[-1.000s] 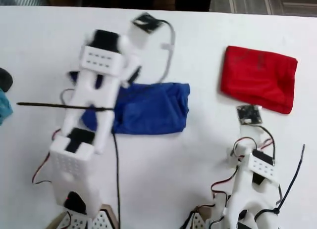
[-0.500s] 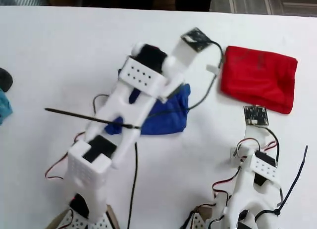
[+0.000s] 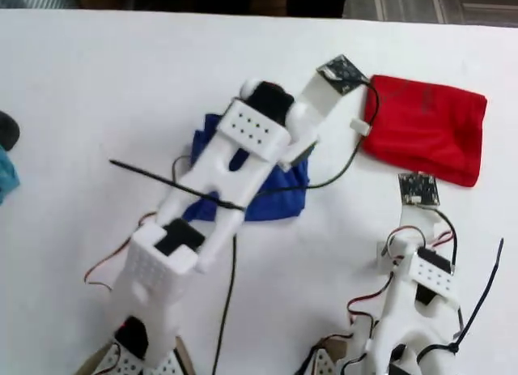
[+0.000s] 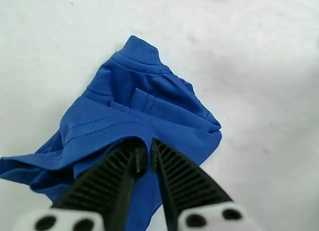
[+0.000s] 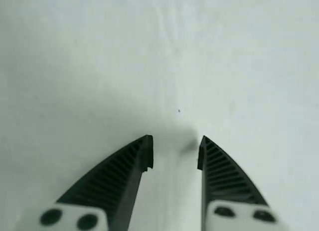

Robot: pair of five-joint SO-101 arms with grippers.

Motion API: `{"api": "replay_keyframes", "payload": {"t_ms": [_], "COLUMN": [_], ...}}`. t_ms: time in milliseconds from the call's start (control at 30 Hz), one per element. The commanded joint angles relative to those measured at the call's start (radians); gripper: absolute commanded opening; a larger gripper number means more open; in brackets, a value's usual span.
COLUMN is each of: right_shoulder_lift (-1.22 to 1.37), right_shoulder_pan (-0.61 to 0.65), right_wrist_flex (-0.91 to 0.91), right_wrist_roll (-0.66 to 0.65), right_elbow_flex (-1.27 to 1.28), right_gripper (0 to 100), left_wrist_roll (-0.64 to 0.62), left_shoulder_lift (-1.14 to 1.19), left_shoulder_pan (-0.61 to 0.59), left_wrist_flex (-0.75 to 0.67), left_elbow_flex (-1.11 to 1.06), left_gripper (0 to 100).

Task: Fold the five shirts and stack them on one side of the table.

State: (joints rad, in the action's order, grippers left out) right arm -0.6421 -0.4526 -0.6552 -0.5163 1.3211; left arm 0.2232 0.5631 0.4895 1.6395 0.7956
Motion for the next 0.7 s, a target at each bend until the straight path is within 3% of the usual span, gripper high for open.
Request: {"api": "replay_keyframes", "payload": {"t_ms": [0, 100, 300, 467, 567, 667], "right_shoulder_lift": [-0.036, -0.036, -0.036, -0.036, -0.031, -0.028], "right_shoulder_pan": [-0.005, -0.005, -0.004, -0.004, -0.004, 0.033], "right_wrist_flex": [0.016, 0.016, 0.016, 0.016, 0.018, 0.027], "right_wrist_roll": [0.006, 0.006, 0.006, 0.006, 0.008, 0.008], "right_elbow_flex": [-0.005, -0.005, -0.005, -0.005, -0.005, -0.005], "right_gripper": [15.6, 15.6, 15.6, 15.6, 15.5, 11.3], "left_wrist_roll": [-0.003, -0.003, 0.034, 0.1, 0.104, 0.11], "left_shoulder_lift": [0.002, 0.008, -0.02, -0.094, -0.17, -0.259], "left_shoulder_pan": [0.006, 0.005, -0.051, -0.175, -0.302, -0.425], "left_wrist_flex": [-0.015, 0.0, 0.074, 0.147, 0.146, 0.149], "left_elbow_flex": [0.077, 0.088, 0.143, 0.321, 0.318, 0.226], "left_gripper": [3, 5, 26, 20, 3, 3]}}
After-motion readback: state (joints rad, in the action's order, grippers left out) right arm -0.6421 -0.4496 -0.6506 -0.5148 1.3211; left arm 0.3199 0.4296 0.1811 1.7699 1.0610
